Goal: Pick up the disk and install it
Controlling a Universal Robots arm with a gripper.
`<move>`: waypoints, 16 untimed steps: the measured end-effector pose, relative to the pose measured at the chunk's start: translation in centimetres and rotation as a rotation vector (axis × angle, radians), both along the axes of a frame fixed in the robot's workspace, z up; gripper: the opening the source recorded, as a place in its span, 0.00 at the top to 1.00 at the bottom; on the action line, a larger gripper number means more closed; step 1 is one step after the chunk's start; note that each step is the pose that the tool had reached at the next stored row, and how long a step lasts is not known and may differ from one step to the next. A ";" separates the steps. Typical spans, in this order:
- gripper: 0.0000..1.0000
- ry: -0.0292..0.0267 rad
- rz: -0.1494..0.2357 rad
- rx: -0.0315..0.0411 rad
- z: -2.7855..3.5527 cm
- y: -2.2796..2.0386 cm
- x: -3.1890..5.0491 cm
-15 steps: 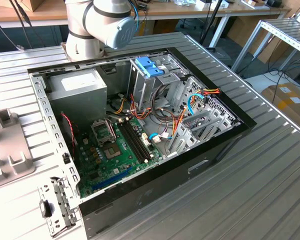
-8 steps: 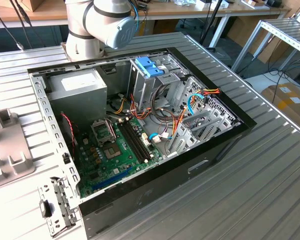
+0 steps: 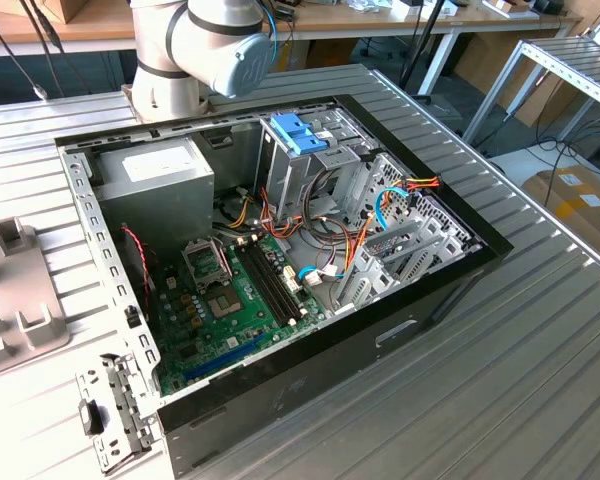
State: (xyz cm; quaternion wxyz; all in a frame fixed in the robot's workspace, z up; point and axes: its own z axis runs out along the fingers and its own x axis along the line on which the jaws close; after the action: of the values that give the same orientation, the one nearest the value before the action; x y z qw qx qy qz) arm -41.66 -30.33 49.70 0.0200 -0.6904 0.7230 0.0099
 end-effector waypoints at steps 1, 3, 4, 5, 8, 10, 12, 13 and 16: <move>0.63 0.0000 0.000 0.0000 0.00 -0.01 0.03; 0.63 -0.0001 0.000 0.0000 0.00 -0.04 0.12; 0.63 -0.0001 0.000 0.0000 -0.01 -0.06 0.17; 0.63 -0.0001 0.000 0.0000 -0.01 -0.08 0.25; 0.63 -0.0001 0.000 0.0000 0.00 -0.11 0.37; 0.63 0.0000 0.000 0.0000 0.00 -0.13 0.47; 0.63 -0.0001 0.000 0.0000 -0.01 -0.15 0.56; 0.63 -0.0001 0.000 0.0000 -0.01 -0.16 0.61; 0.63 0.0000 0.000 0.0000 0.00 -0.19 0.80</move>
State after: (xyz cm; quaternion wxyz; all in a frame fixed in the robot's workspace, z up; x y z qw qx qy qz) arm -40.86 -30.52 49.70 0.0200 -0.6905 0.7230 0.0099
